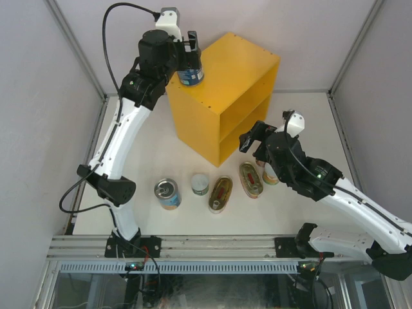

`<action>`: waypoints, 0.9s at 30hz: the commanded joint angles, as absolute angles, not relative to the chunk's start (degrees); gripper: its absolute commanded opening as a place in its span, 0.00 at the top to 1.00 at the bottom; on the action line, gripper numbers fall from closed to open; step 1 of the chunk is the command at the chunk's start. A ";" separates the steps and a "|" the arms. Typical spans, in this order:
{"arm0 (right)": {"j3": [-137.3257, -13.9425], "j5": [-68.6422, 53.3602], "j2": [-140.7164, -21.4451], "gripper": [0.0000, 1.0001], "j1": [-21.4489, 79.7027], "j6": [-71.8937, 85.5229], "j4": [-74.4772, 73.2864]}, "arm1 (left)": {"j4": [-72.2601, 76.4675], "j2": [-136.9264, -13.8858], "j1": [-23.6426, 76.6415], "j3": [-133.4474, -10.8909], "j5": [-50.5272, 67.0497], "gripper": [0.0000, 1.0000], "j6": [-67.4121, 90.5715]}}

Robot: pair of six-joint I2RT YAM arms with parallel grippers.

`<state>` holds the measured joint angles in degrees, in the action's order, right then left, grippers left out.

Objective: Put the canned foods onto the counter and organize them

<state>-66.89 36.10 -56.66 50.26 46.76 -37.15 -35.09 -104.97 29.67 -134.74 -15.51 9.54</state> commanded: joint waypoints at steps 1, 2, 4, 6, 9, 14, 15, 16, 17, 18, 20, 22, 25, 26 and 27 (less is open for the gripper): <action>-69.67 36.02 -57.45 0.07 50.00 45.35 -34.06 | -21.28 -104.48 29.97 -141.75 -12.66 1.00 10.65; -69.69 36.10 -57.55 0.07 49.99 45.46 -34.02 | -21.14 -104.81 29.97 -141.77 -12.54 1.00 10.71; -69.70 36.25 -57.65 0.07 50.01 45.54 -33.93 | -21.04 -105.46 29.95 -141.81 -12.10 1.00 10.72; -69.69 36.46 -57.66 0.07 50.01 45.70 -33.94 | -20.93 -106.08 30.05 -141.77 -11.75 1.00 10.79; -69.72 36.83 -57.49 0.07 50.01 45.87 -34.23 | -20.76 -107.05 30.14 -141.77 -11.47 0.96 10.79; -69.68 37.85 -57.39 0.07 50.01 46.41 -35.26 | -20.44 -108.32 30.72 -141.64 -11.26 0.72 10.24; -69.64 37.94 -57.35 0.07 50.01 46.47 -35.37 | -20.47 -108.55 30.88 -141.64 -11.23 0.68 10.10; -69.69 38.01 -57.33 0.07 50.00 46.57 -35.48 | -20.48 -108.77 31.06 -141.66 -11.19 0.62 9.92; -69.65 38.05 -57.31 0.07 50.01 46.58 -35.50 | -20.40 -108.95 31.23 -141.52 -11.02 0.57 9.85; -69.69 38.06 -57.31 0.07 50.01 46.61 -35.51 | -20.37 -109.17 31.39 -141.51 -10.88 0.53 9.72; -69.64 38.12 -57.30 0.07 49.94 46.63 -35.51 | -20.40 -109.45 31.83 -141.44 -10.82 0.44 9.24; -69.60 38.13 -57.38 0.07 49.93 46.66 -35.67 | -20.30 -109.66 32.24 -141.38 -10.88 0.37 8.91; -69.59 38.13 -57.38 0.06 49.92 46.54 -35.68 | -20.30 -109.91 32.67 -141.13 -11.00 0.29 8.65; -69.61 38.12 -57.44 0.06 49.84 46.46 -35.68 | -20.30 -109.87 32.76 -140.94 -11.10 0.27 8.62; -69.61 38.10 -57.45 0.06 49.79 46.41 -35.68 | -20.35 -109.86 32.78 -140.77 -11.07 0.26 8.69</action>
<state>-67.24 37.15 -58.00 50.24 46.41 -36.25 -27.44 -110.89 31.77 -136.42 -12.82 8.27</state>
